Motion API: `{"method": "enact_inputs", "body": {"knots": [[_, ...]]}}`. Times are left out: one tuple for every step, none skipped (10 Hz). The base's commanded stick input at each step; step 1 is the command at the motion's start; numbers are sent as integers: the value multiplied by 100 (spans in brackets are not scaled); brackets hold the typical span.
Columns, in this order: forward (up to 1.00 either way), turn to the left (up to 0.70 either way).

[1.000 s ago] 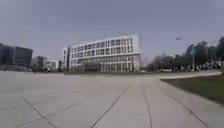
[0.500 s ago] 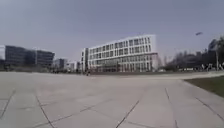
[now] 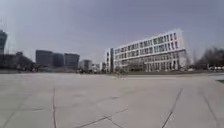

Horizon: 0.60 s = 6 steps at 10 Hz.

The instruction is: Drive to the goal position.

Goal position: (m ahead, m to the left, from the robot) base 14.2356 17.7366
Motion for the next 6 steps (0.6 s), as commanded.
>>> {"method": "enact_inputs", "body": {"knots": [[85, 34], [85, 34], [85, 34], [85, 34], [85, 34], [85, 34]]}}
